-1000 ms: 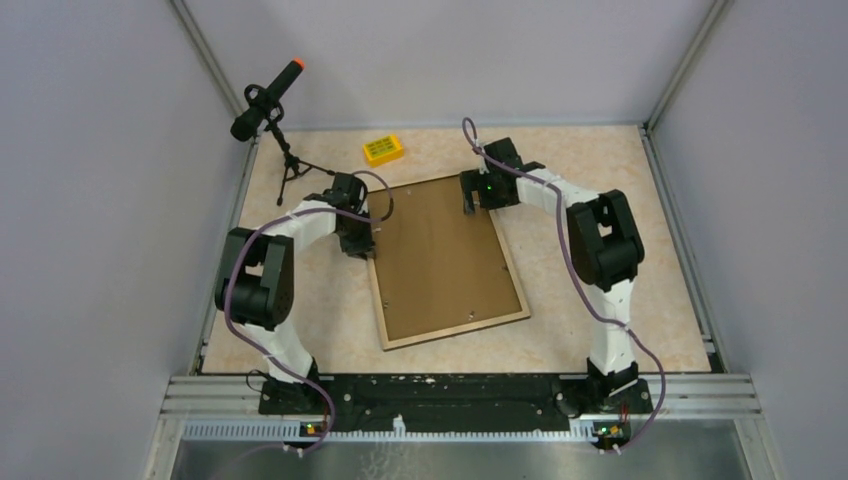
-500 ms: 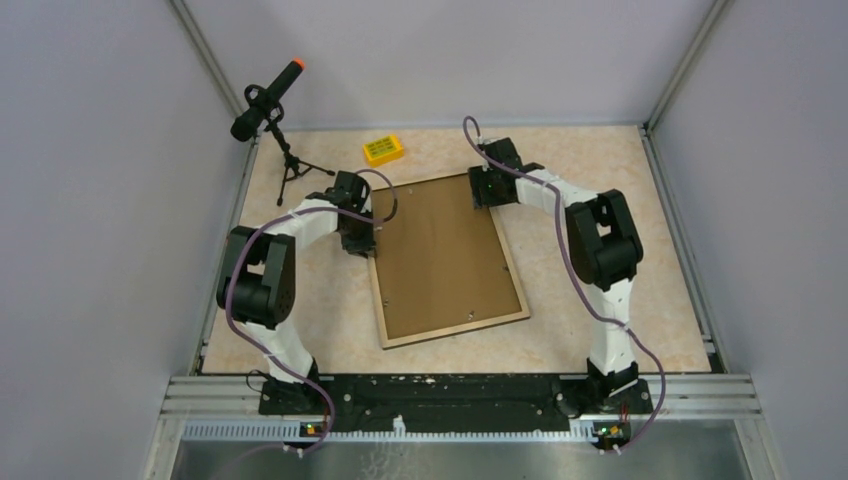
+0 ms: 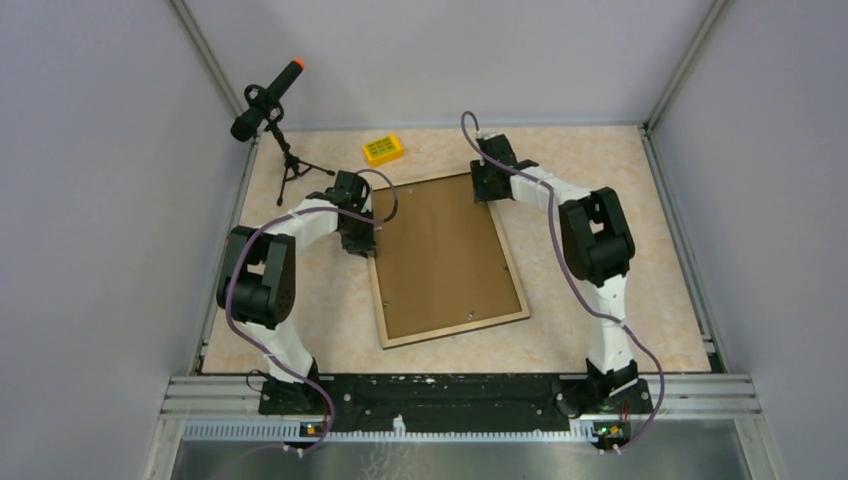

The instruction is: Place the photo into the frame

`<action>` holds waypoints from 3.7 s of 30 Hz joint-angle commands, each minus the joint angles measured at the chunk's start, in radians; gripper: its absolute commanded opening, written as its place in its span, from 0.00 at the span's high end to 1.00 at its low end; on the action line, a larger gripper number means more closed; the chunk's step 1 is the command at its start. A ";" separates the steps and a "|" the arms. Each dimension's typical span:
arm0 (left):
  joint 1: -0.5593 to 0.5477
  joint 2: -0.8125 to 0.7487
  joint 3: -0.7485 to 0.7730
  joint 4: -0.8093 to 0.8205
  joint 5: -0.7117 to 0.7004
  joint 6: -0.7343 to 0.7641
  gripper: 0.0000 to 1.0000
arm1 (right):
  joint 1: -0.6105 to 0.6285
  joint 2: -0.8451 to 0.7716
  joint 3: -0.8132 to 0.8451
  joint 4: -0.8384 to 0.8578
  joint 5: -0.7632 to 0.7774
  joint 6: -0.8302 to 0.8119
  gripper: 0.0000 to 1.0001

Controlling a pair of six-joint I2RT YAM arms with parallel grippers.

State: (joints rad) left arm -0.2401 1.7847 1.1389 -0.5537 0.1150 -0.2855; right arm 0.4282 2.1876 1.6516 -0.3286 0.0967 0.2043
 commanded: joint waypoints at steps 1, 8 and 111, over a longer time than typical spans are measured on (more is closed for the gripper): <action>0.007 0.048 -0.030 0.025 -0.122 0.094 1.00 | 0.003 0.037 0.006 -0.032 0.048 0.022 0.63; 0.007 0.051 -0.030 0.024 -0.122 0.092 1.00 | 0.003 0.035 0.008 -0.037 0.046 0.035 0.63; 0.025 -0.491 -0.099 0.202 0.346 0.074 0.23 | 0.290 -1.119 -0.885 -0.490 0.034 1.049 0.15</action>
State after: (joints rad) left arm -0.2169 1.3651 1.0790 -0.4206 0.3901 -0.2440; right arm 0.7128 1.2385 0.9039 -0.7361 0.1951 0.8318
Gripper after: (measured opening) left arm 0.767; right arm 0.885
